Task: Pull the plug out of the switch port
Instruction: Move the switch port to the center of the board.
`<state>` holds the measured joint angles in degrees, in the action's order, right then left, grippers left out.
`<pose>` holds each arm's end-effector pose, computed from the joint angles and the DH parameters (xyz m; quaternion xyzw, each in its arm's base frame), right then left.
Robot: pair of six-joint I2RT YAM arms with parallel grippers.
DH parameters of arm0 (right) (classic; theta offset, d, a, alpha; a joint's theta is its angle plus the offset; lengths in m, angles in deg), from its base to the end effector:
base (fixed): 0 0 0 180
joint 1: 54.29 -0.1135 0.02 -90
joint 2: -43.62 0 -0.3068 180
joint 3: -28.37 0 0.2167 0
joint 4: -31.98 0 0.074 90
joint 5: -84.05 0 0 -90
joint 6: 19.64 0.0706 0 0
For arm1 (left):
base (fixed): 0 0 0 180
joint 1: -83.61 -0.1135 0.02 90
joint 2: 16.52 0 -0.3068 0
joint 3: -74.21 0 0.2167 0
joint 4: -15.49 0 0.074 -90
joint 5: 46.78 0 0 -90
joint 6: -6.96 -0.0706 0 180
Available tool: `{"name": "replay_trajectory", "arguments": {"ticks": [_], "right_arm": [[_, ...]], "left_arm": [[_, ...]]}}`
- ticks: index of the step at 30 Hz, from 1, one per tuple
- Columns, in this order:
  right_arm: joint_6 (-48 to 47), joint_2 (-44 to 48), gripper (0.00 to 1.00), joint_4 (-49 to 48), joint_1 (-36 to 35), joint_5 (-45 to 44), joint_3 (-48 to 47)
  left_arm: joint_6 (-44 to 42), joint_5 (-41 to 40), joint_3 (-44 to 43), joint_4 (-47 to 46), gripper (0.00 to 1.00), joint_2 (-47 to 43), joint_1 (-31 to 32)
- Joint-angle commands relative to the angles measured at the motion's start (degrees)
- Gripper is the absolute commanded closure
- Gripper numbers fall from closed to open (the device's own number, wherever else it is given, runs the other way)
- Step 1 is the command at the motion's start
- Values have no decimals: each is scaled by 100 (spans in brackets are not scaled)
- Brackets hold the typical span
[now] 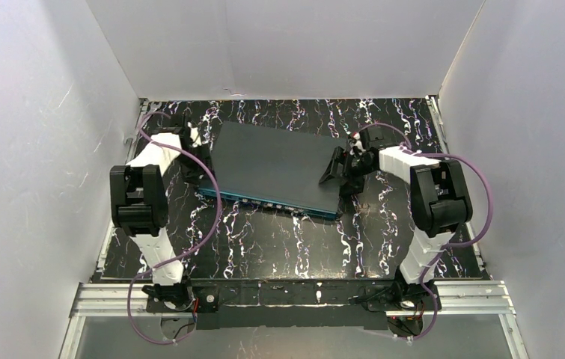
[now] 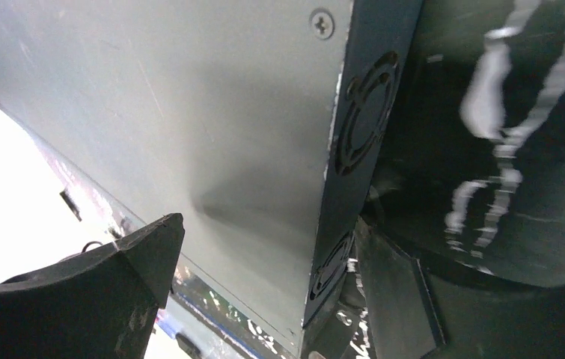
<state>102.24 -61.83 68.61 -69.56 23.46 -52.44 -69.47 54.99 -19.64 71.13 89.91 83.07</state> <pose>0.3419 0.1293 0.2000 0.0730 0.9363 0.3214 0.1216 0.3715 -0.0109 0.2277 -0.1008 0.9718 -0.1214 0.1753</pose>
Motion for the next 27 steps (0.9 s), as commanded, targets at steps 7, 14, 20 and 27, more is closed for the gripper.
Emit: {"name": "replay_trajectory", "arguments": {"ticks": [7, 14, 20, 27], "right_arm": [[-352, 263, 7, 306, 665, 297, -778], [-802, 144, 4, 891, 850, 76, -1186], [-1103, 545, 1, 1182, 850, -377, -1113], [-1393, 1247, 1, 1248, 850, -727, -584]], "left_arm": [[1397, 2141, -269, -513, 56, 198, 1673], [1306, 1375, -80, -308, 48, -229, 1702], [1083, 422, 18, 115, 38, -1065, 1703], [1025, -114, 552, 213, 30, -2772, 1697]]}}
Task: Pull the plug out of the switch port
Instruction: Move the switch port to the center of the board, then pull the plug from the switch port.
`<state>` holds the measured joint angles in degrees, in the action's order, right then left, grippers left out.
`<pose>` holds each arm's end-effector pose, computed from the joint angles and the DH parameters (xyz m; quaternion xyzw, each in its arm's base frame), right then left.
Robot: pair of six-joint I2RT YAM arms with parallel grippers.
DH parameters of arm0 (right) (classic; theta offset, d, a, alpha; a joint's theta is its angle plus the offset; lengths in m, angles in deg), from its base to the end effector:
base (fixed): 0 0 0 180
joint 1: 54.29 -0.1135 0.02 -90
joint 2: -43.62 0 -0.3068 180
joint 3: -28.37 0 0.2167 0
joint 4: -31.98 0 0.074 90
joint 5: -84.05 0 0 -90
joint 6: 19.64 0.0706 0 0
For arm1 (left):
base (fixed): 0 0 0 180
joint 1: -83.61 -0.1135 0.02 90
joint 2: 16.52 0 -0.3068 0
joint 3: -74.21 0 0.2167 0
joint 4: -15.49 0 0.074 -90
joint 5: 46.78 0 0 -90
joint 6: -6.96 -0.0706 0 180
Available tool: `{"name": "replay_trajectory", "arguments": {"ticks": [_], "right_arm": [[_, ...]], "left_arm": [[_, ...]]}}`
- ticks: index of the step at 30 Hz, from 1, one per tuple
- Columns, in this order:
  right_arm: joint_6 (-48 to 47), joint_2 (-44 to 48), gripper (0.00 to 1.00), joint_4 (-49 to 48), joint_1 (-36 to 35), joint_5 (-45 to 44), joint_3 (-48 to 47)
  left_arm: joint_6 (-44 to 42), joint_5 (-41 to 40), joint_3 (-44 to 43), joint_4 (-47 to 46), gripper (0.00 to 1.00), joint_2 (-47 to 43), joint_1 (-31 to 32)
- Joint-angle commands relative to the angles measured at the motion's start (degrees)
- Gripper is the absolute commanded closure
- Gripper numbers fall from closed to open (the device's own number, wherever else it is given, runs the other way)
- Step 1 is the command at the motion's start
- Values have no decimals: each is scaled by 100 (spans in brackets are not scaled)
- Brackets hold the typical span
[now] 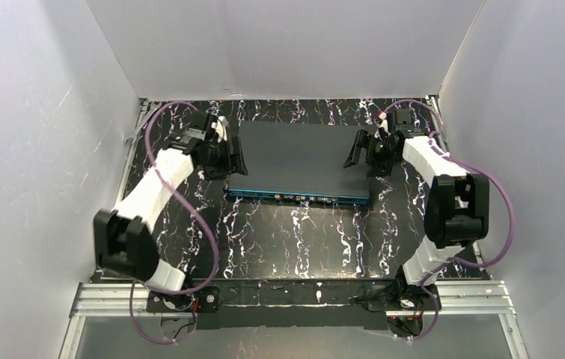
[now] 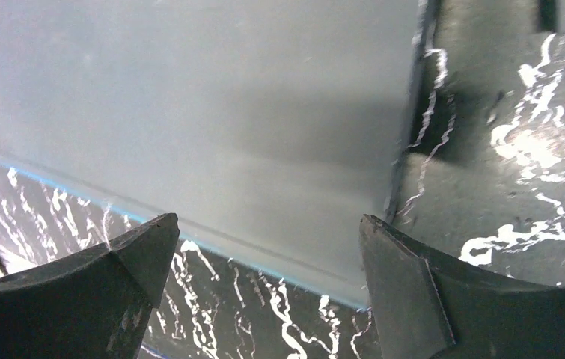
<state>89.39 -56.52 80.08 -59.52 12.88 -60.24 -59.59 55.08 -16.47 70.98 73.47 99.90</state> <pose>0.3540 0.0553 0.2507 0.0718 0.9503 0.2086 0.2195 0.3022 -0.1034 0.3060 -0.0280 0.9482 -0.1948 0.2494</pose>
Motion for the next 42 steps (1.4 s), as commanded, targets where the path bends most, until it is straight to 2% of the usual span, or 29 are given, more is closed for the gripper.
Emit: {"name": "replay_trajectory", "arguments": {"ticks": [1, 11, 16, 20, 24, 29, 31, 37, 42], "right_arm": [[-124, 815, 1, 74, -153, 304, 322], [-251, 1770, 1, -54, -153, 213, 1400], [-220, 2065, 1, -56, -153, 201, 1742], [-197, 2217, 1, -35, -153, 200, 1926], [-189, 2319, 1, -17, -153, 217, 2041], [-164, 2417, 1, -59, -153, 265, 2186], [-154, 2442, 1, -71, -153, 278, 2224], [-161, 2502, 1, -39, -153, 323, 2271], [-160, 2551, 1, -39, -153, 379, 2374]], "left_arm": [[64, -95, 340, 216, 29, -1273, 19], [1101, -403, 1881, -153, 15, -3428, -8], [1456, -1449, 2425, -103, 16, -3920, -15], [1164, -2072, 2820, -413, 15, -4254, -14], [794, -1622, 2871, -604, 14, -4210, -13], [972, -1046, 3156, -978, 13, -4130, 19], [1114, -870, 3329, -1222, 9, -4159, 83], [1418, -898, 3547, -1603, 7, -3657, 635], [1705, -1396, 3484, -1981, 9, -3150, 1315]]}}
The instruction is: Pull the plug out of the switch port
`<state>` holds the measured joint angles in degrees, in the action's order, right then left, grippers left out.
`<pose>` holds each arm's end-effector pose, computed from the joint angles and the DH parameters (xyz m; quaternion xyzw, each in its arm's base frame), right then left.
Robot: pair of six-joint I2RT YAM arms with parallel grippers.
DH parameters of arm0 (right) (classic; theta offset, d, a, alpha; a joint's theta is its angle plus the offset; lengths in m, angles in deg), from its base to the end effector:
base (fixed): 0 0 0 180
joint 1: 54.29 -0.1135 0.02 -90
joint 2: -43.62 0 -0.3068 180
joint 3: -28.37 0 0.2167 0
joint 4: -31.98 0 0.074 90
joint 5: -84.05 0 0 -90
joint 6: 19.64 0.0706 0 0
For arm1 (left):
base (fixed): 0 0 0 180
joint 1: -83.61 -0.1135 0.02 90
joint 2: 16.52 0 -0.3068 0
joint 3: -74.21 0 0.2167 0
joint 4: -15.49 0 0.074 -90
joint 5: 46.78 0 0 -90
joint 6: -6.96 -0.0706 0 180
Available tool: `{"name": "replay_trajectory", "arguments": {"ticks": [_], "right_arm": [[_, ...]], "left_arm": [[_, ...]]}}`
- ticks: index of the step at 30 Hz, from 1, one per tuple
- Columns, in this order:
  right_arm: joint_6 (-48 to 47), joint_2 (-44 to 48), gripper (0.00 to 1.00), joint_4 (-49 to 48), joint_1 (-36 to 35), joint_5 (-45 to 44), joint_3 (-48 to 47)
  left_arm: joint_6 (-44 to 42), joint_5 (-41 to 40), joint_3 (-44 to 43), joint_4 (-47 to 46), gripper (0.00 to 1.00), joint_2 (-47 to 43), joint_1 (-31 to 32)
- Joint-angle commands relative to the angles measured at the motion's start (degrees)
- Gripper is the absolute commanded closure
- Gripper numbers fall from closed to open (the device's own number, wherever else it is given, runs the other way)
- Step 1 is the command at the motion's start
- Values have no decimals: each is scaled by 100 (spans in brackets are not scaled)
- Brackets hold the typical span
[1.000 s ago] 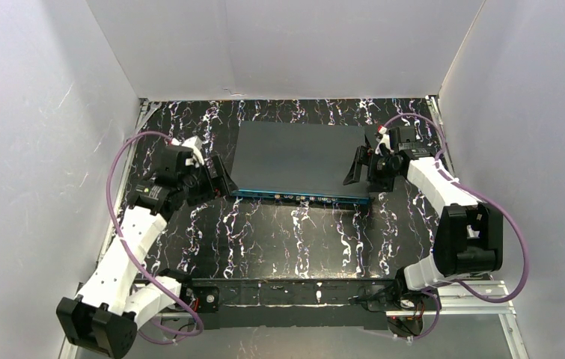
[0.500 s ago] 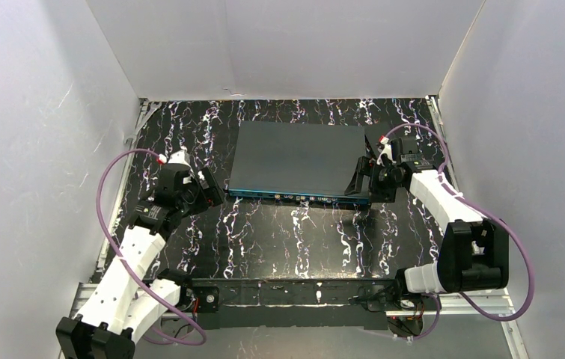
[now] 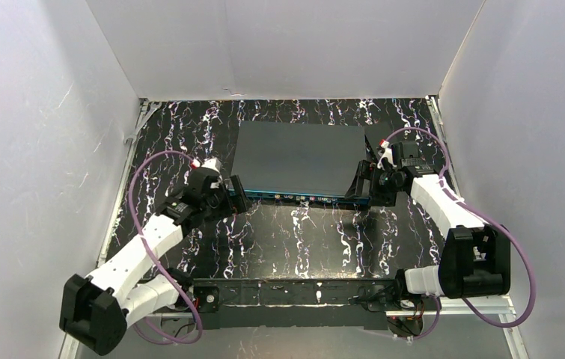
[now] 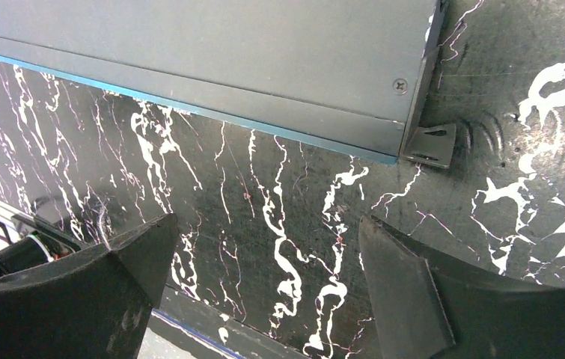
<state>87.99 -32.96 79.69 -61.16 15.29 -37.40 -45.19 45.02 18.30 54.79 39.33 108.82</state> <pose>0.2299 0.0535 0.2521 0.0389 0.9465 0.2299 0.2229 0.1587 -0.0772 0.2762 -0.0928 0.8986 -0.2362 0.3579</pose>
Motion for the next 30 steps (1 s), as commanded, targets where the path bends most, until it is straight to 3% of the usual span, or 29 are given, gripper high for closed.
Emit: {"name": "replay_trajectory", "arguments": {"ticks": [1, 7, 13, 23, 30], "right_arm": [[-34, 202, 1, 12, 11, 147, 99], [-66, 226, 1, 72, 11, 175, 107], [-99, 229, 1, 94, 11, 213, 127], [-119, 229, 1, 123, 11, 208, 145], [-119, 222, 1, 132, 11, 200, 144]], "left_arm": [[316, -490, -28, -434, 9, 405, 558], [425, -1174, -546, -606, 14, 1479, 1449], [502, -2006, -1165, -652, 20, 2460, 1956], [206, -2114, -1826, -874, 23, 3490, 2100], [-74, -2158, -2181, -837, 36, 3843, 2110]]}}
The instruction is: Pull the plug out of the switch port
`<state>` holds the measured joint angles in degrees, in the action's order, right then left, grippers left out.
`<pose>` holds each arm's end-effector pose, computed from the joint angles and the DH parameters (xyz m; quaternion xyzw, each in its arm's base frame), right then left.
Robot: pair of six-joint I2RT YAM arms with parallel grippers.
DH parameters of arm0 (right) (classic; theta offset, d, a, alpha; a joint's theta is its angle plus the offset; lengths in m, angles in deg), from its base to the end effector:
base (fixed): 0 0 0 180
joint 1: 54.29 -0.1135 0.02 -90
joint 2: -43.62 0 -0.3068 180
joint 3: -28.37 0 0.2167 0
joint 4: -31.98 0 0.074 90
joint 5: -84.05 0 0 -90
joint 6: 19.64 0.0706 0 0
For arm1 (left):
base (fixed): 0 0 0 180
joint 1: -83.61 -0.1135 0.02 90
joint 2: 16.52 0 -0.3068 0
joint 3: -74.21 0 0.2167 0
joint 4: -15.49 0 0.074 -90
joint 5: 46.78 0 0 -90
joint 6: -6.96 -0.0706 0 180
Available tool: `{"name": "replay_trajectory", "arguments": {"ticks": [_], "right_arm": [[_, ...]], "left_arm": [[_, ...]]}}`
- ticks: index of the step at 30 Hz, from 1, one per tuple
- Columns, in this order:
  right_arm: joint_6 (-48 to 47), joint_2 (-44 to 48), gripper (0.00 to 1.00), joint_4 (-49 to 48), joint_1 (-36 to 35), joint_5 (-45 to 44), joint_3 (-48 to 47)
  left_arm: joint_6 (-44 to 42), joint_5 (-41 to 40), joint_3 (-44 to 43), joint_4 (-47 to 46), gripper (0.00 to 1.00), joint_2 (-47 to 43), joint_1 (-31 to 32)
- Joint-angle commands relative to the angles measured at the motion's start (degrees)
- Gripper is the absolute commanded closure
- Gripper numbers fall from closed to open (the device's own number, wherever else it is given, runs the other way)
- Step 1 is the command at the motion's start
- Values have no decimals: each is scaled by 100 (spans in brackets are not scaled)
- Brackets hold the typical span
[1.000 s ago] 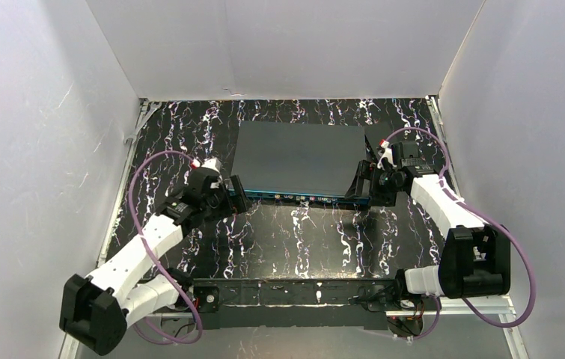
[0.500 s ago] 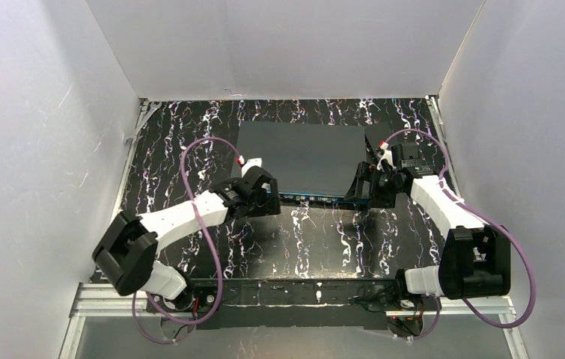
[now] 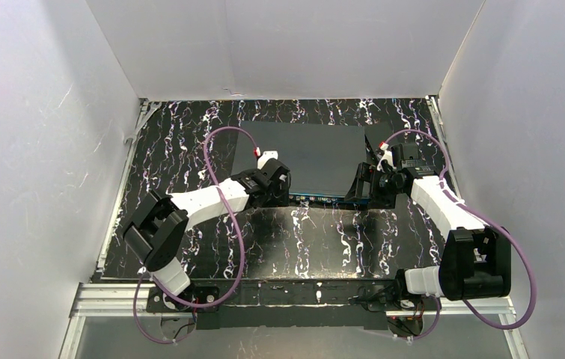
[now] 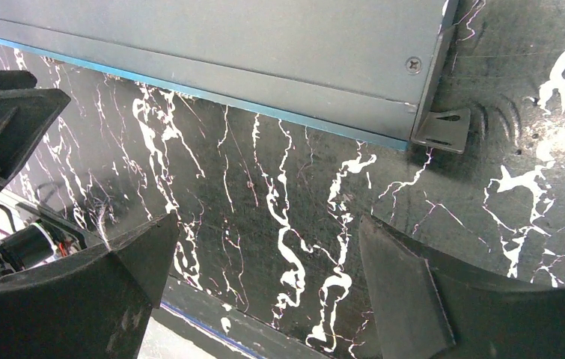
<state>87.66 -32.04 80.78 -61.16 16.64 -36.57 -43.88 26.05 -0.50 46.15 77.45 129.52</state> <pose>0.2227 0.0541 0.2505 0.0347 0.9469 0.2388 0.2125 0.2494 -0.2275 0.2399 0.0036 0.9303 -0.1257 0.3445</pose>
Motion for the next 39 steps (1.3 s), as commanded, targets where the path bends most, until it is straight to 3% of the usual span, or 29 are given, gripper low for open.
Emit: {"name": "replay_trajectory", "arguments": {"ticks": [1, 6, 14, 39], "right_arm": [[-86, 131, 1, 23, 11, 62, 65], [-86, 126, 1, 23, 11, 63, 70], [-87, 126, 1, 23, 11, 71, 85], [-104, 106, 1, 5, 11, 81, 122]], "left_arm": [[-227, -267, -330, 26, 38, 59, 36], [-340, -211, -463, 68, 52, 206, 33], [-385, -178, -708, 264, 63, 480, 43], [-247, -736, -737, -65, 66, 750, 129]]}}
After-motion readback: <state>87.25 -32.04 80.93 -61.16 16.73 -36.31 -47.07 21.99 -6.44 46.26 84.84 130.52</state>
